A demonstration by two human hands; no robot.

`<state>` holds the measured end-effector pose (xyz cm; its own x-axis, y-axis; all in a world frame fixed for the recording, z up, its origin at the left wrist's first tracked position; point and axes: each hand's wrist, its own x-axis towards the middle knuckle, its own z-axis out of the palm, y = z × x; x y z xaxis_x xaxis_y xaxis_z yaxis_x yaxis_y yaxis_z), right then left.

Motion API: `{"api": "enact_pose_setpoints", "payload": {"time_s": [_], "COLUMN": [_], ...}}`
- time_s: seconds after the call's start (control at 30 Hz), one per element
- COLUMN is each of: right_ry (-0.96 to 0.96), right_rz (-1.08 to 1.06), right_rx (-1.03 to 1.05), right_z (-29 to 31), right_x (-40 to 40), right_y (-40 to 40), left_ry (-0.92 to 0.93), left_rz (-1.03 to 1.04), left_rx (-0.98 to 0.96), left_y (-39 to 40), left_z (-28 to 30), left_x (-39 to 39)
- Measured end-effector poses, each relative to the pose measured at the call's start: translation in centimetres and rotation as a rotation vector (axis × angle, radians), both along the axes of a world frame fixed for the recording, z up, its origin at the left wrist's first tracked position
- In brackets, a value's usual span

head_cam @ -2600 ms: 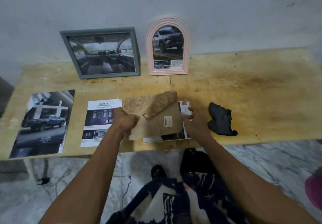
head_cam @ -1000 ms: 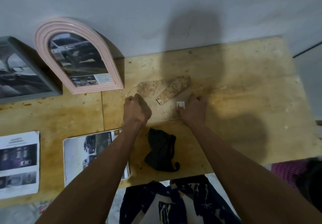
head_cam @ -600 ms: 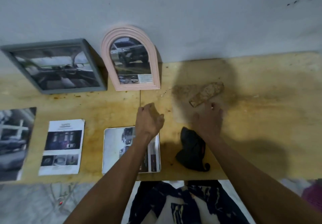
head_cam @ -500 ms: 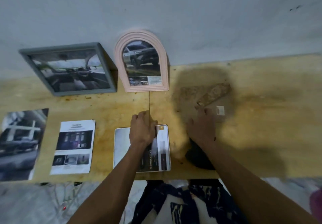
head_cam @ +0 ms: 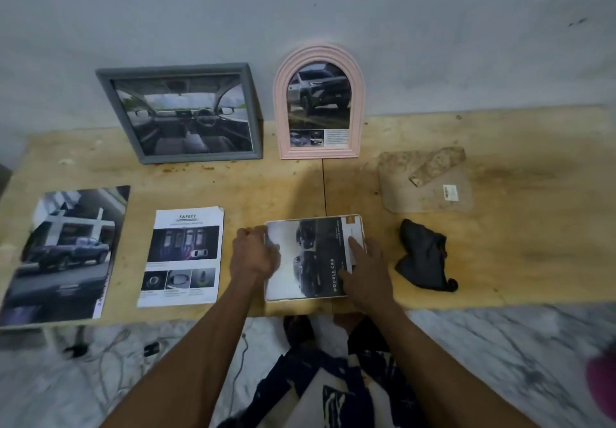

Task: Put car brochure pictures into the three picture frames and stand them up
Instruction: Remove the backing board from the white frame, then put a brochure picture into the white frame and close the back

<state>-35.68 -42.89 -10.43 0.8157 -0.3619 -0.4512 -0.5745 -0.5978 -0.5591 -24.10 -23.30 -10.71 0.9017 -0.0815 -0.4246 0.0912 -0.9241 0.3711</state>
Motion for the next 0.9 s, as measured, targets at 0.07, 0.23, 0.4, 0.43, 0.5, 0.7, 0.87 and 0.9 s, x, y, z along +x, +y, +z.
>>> {"api": "enact_pose_setpoints", "payload": {"time_s": [0.07,0.23,0.4,0.43,0.5,0.7,0.87,0.9], "right_ry": [0.011,0.087,0.094,0.093,0.083,0.076,0.081,0.089], "right_rz": [0.057,0.101,0.109,0.109,0.106,0.090,0.088,0.091], "right_rx": [-0.085,-0.157,-0.191,-0.192,-0.189,-0.178,-0.178,-0.175], "right_z": [-0.1,-0.3,-0.7,-0.7,-0.7,-0.6,-0.3,-0.3], "right_x": [0.3,0.6,0.7,0.7,0.7,0.9,0.8,0.9], "right_y": [0.0,0.1,0.1,0.2,0.1,0.2,0.2,0.2], "left_ry": [-0.001,0.012,0.012,0.009,0.007,-0.068,-0.078,-0.040], "left_rz": [-0.012,-0.025,0.015,0.036,0.080,0.102,0.220,0.264], "left_rx": [-0.015,0.010,0.002,-0.013,-0.050,-0.090,-0.316,-0.344], "left_y": [-0.3,-1.0,-1.6,-1.6,-1.8,-1.9,-1.9,-1.8], "left_z": [-0.1,-0.4,-1.0,-1.1,-1.1,0.0,1.5,1.7], "left_x": [0.3,0.6,0.9,0.9,1.1,0.6,-0.9,-1.1]}}
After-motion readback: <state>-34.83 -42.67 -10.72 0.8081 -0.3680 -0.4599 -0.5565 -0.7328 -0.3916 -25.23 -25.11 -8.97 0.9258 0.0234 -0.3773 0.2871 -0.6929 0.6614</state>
